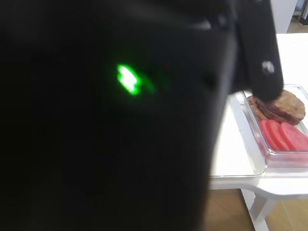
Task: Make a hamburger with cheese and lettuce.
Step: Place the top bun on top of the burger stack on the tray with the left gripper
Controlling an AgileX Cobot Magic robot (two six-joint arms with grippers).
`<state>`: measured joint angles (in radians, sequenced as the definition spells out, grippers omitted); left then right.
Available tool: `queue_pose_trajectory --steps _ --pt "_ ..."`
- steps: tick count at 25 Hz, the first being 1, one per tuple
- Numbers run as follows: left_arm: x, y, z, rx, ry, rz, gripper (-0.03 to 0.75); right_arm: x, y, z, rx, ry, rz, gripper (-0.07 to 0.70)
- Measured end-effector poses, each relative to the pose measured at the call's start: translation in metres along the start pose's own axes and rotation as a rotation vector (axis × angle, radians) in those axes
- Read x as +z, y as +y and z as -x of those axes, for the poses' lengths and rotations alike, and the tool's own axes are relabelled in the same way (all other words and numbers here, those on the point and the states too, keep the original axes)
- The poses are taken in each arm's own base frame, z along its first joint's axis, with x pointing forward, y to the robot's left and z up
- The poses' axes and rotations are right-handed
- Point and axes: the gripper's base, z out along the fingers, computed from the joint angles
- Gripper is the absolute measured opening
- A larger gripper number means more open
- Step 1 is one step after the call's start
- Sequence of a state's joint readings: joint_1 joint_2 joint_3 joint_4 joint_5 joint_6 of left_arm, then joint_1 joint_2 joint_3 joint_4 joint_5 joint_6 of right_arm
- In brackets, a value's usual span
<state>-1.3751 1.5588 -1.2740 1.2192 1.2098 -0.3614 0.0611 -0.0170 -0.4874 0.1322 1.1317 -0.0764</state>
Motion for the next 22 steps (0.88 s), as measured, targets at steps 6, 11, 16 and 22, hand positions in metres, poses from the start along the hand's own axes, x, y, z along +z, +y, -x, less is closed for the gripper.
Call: queue_pose_trajectory --steps 6,11,16,22 --pt "0.013 -0.014 0.013 0.154 -0.012 0.084 0.151 0.000 0.000 0.000 0.000 0.000 0.000 0.165" --pt "0.020 -0.025 0.019 0.234 -0.014 0.110 0.151 0.000 0.000 0.000 0.000 0.000 0.000 0.165" --pt "0.025 -0.033 0.022 0.252 -0.012 0.105 0.151 0.000 0.000 0.000 0.000 0.000 0.000 0.165" --pt "0.035 -0.029 0.017 0.218 0.016 0.101 0.151 0.000 0.000 0.000 0.000 0.000 0.000 0.150"
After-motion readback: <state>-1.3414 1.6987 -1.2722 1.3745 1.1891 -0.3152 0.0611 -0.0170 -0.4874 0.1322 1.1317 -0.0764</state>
